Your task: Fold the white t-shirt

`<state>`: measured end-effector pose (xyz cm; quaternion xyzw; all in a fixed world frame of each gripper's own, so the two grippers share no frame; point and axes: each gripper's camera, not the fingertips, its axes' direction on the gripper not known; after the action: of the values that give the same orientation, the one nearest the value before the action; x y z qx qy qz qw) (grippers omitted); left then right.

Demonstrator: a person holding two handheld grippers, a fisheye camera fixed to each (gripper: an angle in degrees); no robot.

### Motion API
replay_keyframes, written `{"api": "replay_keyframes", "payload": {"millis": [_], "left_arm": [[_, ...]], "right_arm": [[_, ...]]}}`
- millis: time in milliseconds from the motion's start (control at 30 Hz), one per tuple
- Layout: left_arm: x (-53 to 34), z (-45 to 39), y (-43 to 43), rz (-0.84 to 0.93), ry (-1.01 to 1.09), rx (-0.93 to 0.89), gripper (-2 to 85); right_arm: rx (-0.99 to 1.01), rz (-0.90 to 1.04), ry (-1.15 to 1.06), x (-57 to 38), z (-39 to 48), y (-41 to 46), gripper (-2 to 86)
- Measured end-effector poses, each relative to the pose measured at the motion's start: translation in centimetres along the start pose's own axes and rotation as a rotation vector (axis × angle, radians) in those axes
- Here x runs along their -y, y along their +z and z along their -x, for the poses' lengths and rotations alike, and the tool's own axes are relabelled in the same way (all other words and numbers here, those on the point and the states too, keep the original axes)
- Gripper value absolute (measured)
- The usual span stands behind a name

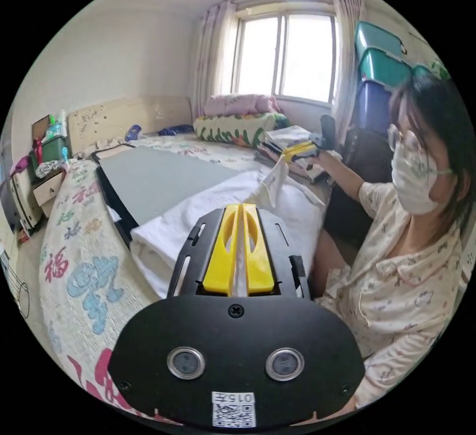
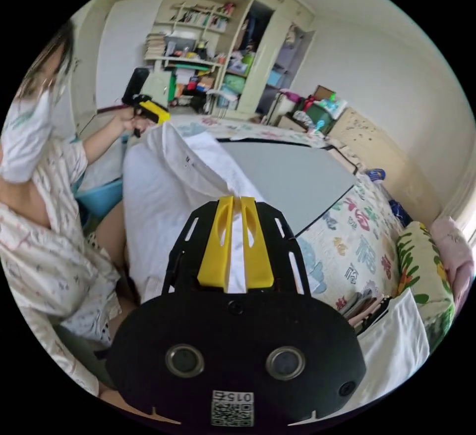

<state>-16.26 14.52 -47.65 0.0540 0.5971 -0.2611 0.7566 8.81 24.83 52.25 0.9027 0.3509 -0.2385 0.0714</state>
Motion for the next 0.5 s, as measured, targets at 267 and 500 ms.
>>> {"api": "replay_keyframes", "payload": {"millis": [267, 500], "left_arm": [[16.4, 15.6, 1.8, -0.133, -0.346, 0.086, 0.5], [22.6, 13.5, 15.8, 0.364, -0.228, -0.084, 16.7]], "right_arm": [[-0.394, -0.032, 0.381, 15.2, -8.9, 7.4, 2.9], [-0.331, 0.002, 0.488, 18.1, -10.9, 12.6, 2.9]]}}
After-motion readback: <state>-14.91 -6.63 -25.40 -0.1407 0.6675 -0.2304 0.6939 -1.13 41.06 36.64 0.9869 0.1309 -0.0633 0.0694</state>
